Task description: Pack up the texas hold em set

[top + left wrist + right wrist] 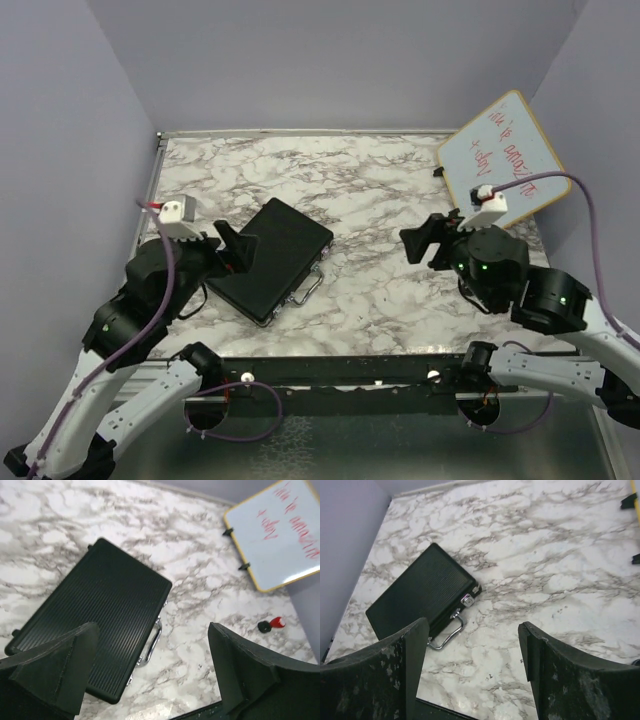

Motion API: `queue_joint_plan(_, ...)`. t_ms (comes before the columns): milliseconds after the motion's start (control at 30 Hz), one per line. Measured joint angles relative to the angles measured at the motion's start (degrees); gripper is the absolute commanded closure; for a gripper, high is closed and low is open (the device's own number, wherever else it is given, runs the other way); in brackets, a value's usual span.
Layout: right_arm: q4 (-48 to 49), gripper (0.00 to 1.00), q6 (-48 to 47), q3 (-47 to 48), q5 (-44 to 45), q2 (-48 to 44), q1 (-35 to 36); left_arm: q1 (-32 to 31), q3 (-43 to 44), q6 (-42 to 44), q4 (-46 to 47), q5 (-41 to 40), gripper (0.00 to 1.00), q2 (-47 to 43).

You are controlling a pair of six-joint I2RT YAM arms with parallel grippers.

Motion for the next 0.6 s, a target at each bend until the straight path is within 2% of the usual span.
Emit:
queue_joint_plan(200, -5.0, 0.16, -4.7, 7.9, 3.2, -3.7, 0.0, 0.0, 5.1, 3.1, -0.1, -3.3, 0.01, -7.7)
queue_joint_plan(400, -6.9, 0.12, -7.4, 14.4, 4.2, -4.4, 0.0, 0.0, 12.3, 6.0, -3.1, -7.6, 0.01, -9.7)
queue_joint_plan(600, -7.3, 0.1, -8.8, 16.4, 4.3, -5.5, 0.0, 0.0, 19.0, 8.4, -6.1, -11.7, 0.01, -11.2)
